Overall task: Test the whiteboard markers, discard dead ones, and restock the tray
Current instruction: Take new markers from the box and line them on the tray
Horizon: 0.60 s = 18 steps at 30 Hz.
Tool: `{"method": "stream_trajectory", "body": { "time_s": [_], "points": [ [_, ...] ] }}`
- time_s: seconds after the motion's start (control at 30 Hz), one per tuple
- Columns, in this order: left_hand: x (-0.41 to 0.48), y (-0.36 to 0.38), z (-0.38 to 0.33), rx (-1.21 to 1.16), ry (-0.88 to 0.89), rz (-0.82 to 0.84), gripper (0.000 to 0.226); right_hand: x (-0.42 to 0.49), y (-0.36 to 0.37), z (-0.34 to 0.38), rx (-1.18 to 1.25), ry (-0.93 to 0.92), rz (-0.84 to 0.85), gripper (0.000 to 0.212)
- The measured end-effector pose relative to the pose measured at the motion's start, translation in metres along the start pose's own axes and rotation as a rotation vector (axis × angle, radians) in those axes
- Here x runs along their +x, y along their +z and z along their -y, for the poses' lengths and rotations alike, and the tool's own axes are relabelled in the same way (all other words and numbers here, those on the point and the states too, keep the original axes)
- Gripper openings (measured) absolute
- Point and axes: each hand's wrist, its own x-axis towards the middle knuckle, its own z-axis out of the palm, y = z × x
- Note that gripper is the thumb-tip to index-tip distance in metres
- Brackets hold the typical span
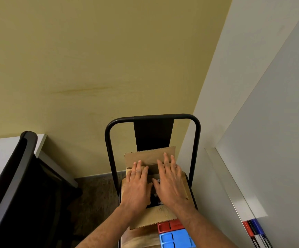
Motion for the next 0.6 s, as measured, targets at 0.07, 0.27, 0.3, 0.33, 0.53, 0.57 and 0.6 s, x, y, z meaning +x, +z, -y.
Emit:
{"method": "stream_trajectory", "body": {
  "time_s": [0.07,0.27,0.3,0.33,0.53,0.57,0.6],
  "points": [
    [0.0,0.005,-0.003,-0.01,-0.016,0.029,0.061,0.001,0.004,-0.003,-0.018,0.013,0.016,0.078],
    [0.005,0.009,-0.006,0.053,-0.065,0.137,0.069,0.003,0.004,-0.009,0.016,0.003,0.078,0.084],
    [0.005,0.006,-0.009,0.053,-0.066,0.144,0.069,0.003,0.0,-0.008,0.029,-0.003,0.079,0.083],
    [0.005,0.002,-0.012,0.046,-0.064,0.14,0.069,0.003,-0.005,-0.007,0.045,-0.004,0.076,0.081],
    [0.0,-0.021,-0.01,0.046,0.03,-0.023,0.071,-0.001,-0.033,-0.019,0.106,0.063,-0.104,0.062],
    [-0.001,-0.025,-0.005,0.074,0.053,-0.038,0.071,-0.003,-0.037,-0.023,0.102,0.072,-0.153,0.057],
    [-0.002,-0.029,0.001,0.103,0.077,-0.045,0.07,-0.003,-0.042,-0.026,0.089,0.08,-0.188,0.054]
  ]
}}
